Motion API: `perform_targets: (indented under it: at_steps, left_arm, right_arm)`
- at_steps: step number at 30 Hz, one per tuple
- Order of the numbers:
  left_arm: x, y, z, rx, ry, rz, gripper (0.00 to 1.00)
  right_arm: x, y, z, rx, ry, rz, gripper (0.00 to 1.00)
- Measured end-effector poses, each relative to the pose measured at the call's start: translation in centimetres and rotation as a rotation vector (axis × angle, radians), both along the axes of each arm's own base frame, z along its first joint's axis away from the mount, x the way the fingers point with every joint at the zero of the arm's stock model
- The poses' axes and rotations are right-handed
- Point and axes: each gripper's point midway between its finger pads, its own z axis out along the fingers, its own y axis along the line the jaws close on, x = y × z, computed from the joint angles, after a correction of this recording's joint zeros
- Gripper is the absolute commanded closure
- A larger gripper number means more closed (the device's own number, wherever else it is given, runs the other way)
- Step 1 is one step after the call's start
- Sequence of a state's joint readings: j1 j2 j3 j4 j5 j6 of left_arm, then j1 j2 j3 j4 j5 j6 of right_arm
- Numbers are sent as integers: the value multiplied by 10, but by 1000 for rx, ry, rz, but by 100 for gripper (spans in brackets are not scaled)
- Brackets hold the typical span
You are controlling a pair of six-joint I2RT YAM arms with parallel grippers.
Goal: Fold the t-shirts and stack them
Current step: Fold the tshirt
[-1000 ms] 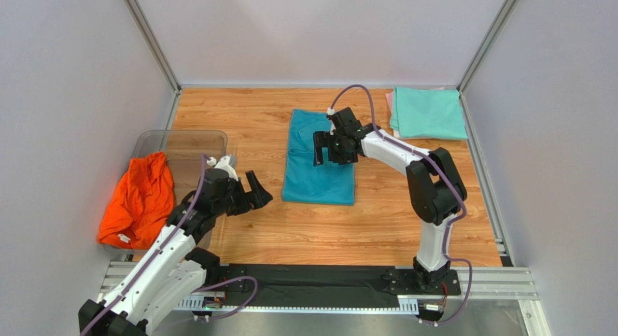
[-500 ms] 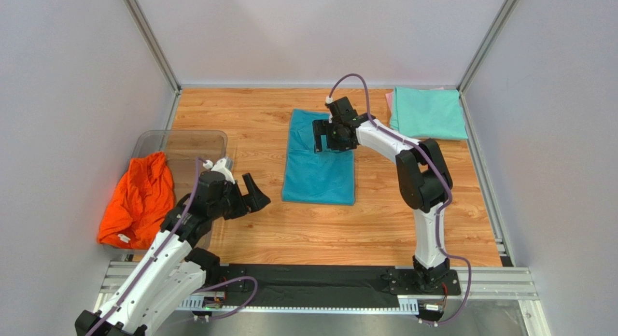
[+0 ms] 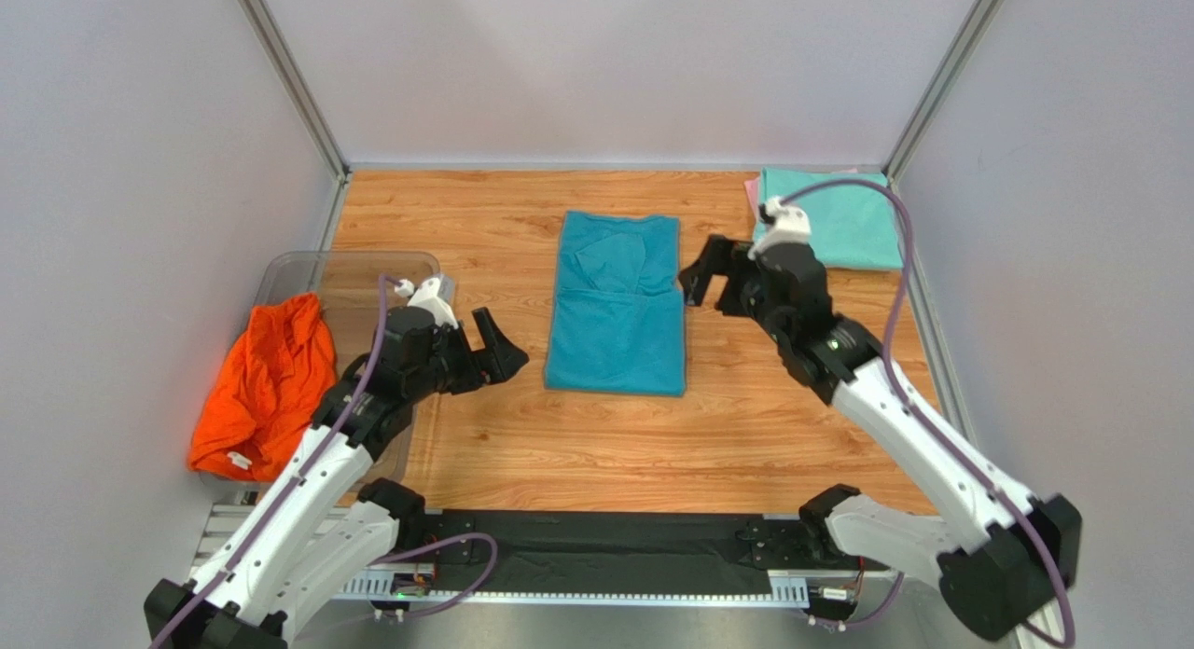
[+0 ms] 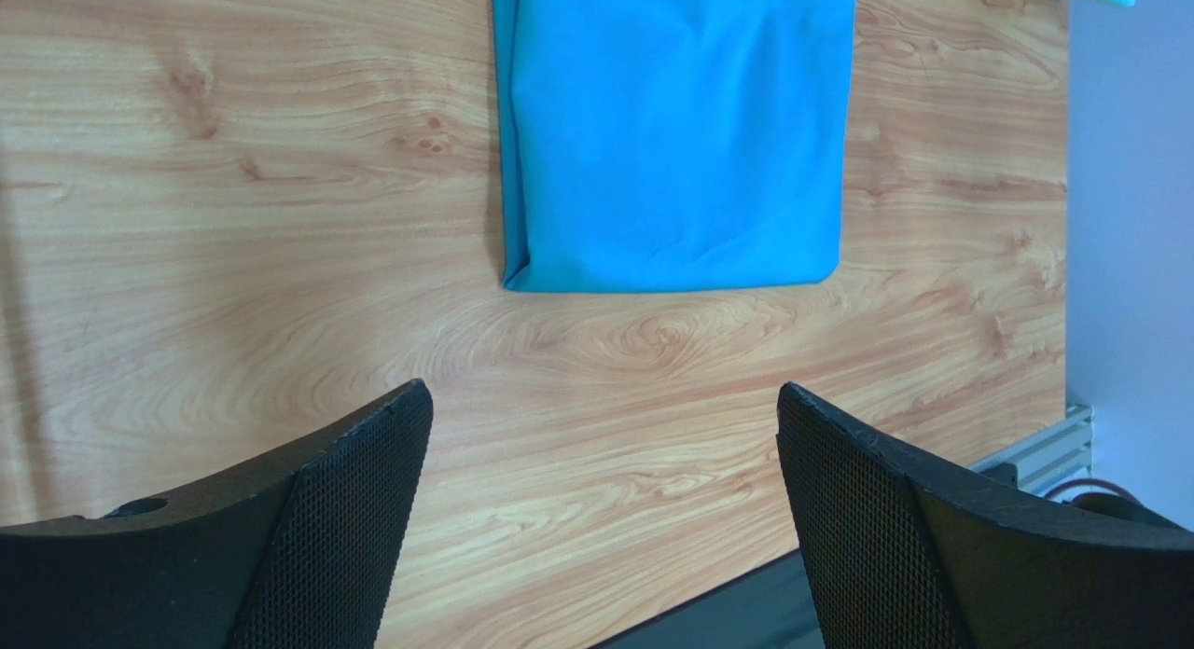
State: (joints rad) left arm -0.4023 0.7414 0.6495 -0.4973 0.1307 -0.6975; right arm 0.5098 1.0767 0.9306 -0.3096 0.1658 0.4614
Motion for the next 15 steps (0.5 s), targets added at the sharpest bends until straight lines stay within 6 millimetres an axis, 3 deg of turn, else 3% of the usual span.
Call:
perform_targets:
  at_steps: [2, 5, 8, 10, 15]
  left_arm:
    - [8, -5, -4, 0, 1, -14, 2]
    - [20, -16, -16, -6, 37, -42, 6]
    - [28, -30, -44, -6, 130, -82, 8]
    - [31, -37, -60, -13, 173, -105, 9]
    - [36, -45, -92, -6, 255, -125, 16]
  right_arm:
    - [-18, -10, -17, 33, 13, -21, 0]
    - [-41, -17, -67, 32, 114, -30, 0]
    - [-59, -21, -103, 25, 211, -28, 0]
    - [-67, -22, -110, 34, 237, -26, 0]
    - [-71, -16, -104, 82, 239, -9, 0]
